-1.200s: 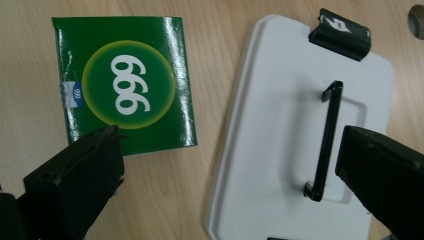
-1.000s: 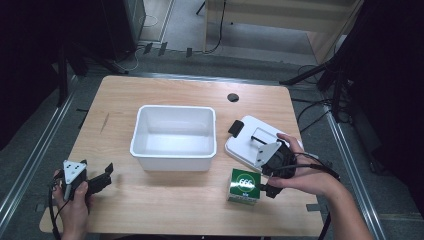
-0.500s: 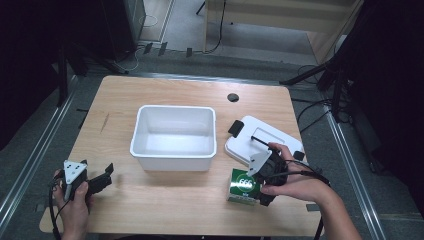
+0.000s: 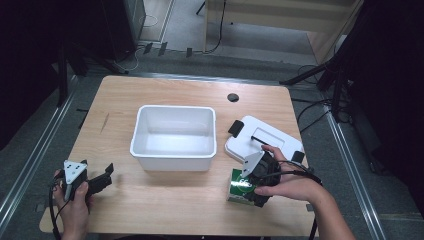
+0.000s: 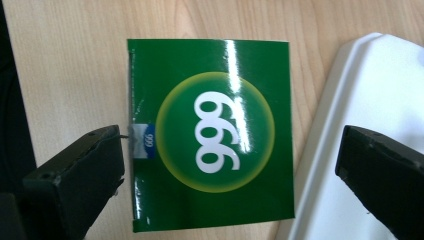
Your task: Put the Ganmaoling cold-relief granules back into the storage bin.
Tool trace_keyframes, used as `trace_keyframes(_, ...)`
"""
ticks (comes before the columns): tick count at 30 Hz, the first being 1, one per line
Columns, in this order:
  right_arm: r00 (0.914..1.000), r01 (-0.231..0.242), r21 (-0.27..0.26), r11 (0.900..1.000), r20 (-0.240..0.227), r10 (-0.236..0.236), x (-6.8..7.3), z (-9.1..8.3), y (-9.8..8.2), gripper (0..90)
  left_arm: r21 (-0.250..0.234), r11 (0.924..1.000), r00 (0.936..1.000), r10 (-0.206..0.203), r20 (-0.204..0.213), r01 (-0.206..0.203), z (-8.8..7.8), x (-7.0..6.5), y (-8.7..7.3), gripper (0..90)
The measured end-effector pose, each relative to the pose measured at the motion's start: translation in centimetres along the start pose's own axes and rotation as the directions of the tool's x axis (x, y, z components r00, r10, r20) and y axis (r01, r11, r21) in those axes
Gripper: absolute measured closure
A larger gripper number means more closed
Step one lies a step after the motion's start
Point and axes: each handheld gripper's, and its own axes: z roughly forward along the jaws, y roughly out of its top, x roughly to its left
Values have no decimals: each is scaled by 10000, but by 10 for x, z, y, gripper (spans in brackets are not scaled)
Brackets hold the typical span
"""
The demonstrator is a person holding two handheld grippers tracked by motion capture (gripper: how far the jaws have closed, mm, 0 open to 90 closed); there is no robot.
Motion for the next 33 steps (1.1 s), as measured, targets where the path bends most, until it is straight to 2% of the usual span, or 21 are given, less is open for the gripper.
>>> trace_keyframes(4, 9998, 143, 69, 9999, -156, -141, 2, 3, 2, 0, 5, 10000, 10000, 10, -14, -10, 0, 0, 0, 144)
trace_keyframes(13, 9984, 81, 350, 9994, -564, -61, 0, 15, 1, 0, 32, 10000, 10000, -15, 27, 15, 0, 0, 0, 144)
trace_keyframes(26, 9980, 173, 787, 9968, -625, -124, 1, 28, -1, 0, 24, 10000, 10000, -6, 21, 6, 0, 0, 0, 144)
trace_keyframes(33, 9981, 69, 765, 9970, -615, -22, -1, 31, -6, 81, 28, 10000, 10000, -10, 27, 10, 0, 0, 0, 144)
